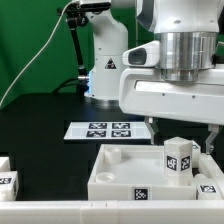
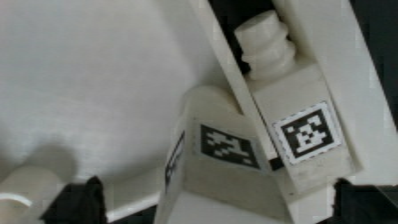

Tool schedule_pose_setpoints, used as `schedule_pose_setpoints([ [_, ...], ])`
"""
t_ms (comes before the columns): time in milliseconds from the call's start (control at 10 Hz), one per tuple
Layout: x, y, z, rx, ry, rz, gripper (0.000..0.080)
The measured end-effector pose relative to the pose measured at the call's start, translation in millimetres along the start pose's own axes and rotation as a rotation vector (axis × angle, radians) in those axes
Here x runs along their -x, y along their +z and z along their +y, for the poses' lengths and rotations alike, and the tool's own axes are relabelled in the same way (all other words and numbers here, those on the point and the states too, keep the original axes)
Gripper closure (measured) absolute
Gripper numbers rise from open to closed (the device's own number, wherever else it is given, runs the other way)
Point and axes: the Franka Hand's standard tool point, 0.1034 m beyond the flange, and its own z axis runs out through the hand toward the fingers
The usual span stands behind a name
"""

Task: Assemble one leg

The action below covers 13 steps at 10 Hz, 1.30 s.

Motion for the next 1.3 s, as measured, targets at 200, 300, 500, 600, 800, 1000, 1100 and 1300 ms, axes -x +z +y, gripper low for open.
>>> schedule_pose_setpoints([
  [200, -2.6, -0.1, 3.1, 0.001, -0.246, 0.001, 0.0151],
  [300, -3.0, 0.3, 4.1, 0.002, -0.353, 0.0, 0.0151],
  [500, -3.0, 0.5, 4.1, 0.001, -0.503, 0.002, 0.0151],
  [600, -3.1, 0.9, 4.9, 0.002, -0.588, 0.002, 0.0151],
  [800, -1.5, 4.1, 6.9, 0.006, -0.67, -0.004, 0.0151],
  [1000, -1.8, 4.1, 7.2, 0.006, -0.693, -0.003, 0.0293],
  [1100, -1.8, 4.1, 7.3, 0.006, -0.693, -0.004, 0.0449],
  [1300, -1.9, 4.0, 7.1, 0.006, -0.669, -0.003, 0.0517],
])
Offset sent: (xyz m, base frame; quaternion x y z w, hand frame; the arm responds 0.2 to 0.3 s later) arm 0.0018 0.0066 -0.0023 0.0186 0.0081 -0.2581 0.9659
